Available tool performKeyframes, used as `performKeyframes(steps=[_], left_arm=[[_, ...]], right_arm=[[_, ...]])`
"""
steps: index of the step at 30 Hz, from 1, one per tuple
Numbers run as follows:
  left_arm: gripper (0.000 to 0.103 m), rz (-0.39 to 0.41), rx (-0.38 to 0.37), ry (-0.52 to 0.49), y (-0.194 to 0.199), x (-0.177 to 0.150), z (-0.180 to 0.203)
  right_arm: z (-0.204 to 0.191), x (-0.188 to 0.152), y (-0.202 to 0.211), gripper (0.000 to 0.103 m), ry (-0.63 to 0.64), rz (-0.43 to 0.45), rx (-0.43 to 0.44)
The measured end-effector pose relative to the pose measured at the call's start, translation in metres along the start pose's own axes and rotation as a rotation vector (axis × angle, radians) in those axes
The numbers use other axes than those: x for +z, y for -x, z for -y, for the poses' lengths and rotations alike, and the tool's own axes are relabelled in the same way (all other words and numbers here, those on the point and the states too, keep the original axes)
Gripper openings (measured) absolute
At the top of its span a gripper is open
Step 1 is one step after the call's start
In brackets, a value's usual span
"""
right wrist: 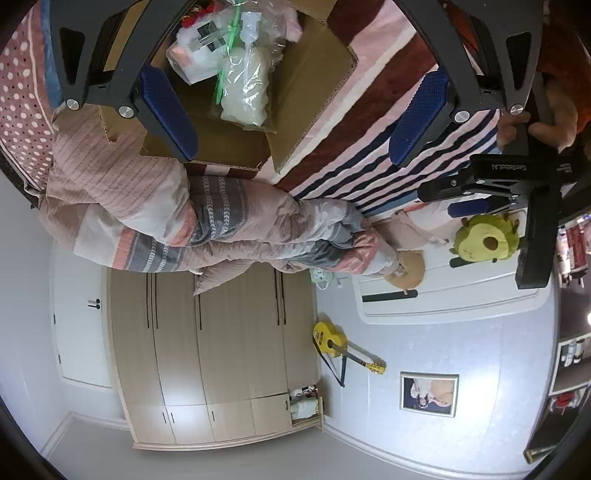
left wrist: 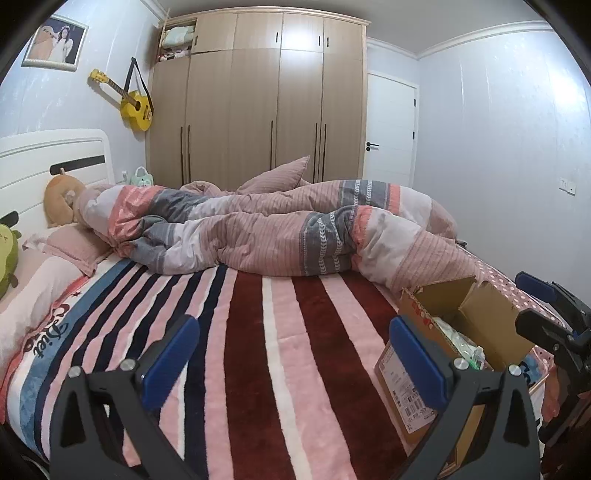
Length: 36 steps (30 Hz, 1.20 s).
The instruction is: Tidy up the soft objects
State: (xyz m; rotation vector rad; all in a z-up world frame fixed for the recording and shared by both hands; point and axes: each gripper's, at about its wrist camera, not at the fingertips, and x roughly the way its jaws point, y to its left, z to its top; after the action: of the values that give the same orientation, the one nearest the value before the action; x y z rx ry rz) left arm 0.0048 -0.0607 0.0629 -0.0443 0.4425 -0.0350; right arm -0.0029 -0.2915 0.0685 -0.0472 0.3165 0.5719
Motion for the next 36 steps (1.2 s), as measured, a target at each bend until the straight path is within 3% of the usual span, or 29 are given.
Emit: performKeyframes(steps=[36], left_arm=[[0.102,-0.001,-0.004,-0.002,0.0023,0.0004,0.0001]], right_arm=[[0.0011,-0.0019,0.0021,0.103,-0.012,-0.006,-0.019]])
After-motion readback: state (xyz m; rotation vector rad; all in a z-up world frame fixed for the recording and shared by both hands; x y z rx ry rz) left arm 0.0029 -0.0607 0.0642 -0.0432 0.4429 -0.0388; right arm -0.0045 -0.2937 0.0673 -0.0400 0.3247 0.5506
